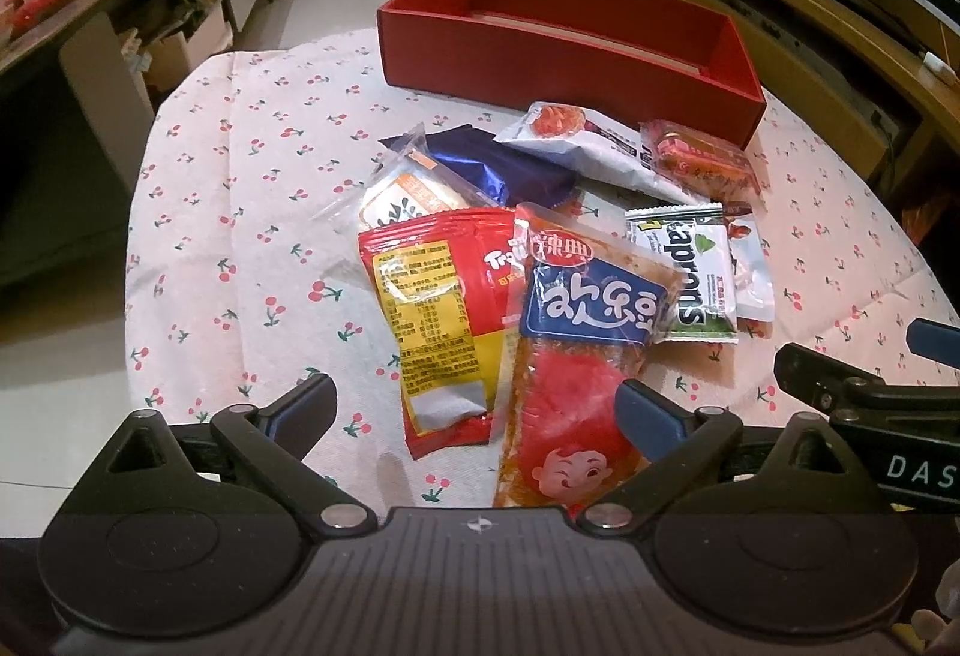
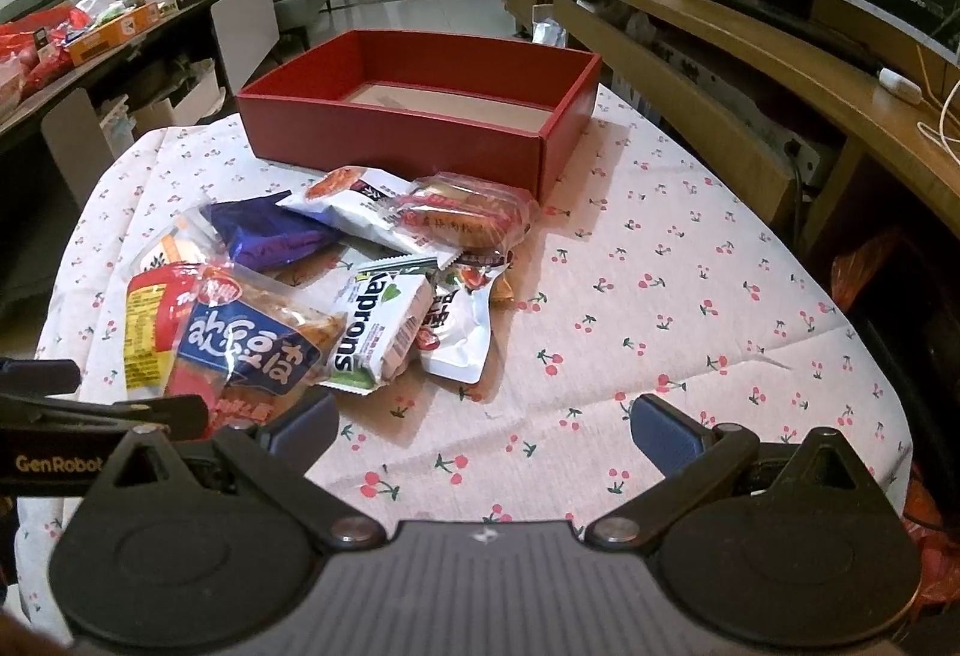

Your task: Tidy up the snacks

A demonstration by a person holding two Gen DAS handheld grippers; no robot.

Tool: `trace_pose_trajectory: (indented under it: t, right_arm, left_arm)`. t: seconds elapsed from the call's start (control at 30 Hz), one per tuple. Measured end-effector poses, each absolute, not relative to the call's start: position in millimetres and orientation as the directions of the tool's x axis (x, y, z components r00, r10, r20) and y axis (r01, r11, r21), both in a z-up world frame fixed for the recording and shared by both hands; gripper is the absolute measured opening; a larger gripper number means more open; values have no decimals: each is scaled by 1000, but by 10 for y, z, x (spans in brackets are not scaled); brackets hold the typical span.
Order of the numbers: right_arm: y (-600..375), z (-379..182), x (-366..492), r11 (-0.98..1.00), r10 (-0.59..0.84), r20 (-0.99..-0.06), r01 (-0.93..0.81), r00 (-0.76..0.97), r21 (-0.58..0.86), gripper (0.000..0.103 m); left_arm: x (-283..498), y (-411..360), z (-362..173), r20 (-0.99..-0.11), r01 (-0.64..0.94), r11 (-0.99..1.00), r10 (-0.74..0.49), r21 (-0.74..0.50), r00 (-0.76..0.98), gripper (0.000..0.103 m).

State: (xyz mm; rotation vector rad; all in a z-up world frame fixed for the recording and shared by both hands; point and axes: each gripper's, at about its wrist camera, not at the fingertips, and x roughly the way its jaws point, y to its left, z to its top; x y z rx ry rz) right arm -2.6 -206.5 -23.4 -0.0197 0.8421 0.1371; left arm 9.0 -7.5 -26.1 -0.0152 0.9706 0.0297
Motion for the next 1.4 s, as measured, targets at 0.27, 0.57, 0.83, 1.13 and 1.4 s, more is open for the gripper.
trace_pose_trajectory:
  t: [0.27,0.57,0.83,1.13,1.4]
  right_arm:
    - [-2100,-240,-14,992,108,-748,-119,655,39,101]
    - [-2129,-240,-12,993,104,-752,-111,651,42,101]
    - [-2173,-244,-11,994,102,-756,-100,646,48,100]
    - [-2209,-236,6,994,107,-757,-96,645,59,100]
    - [-2221,-202,55,990,134,-756,-120,641,73,100]
  left_arm:
    - [104,-123,-267,-824,-28,1000,19,4,566,101]
    - [146,-172,-291,-832,-22,1000,15,4,554,100]
    - [165,-216,-307,-835,-12,1000,13,7,550,99]
    - [217,-310,-377,-838,17,1000,10,23,545,99]
    - [353,-413,-479,-842,26,994,75,105,534,99]
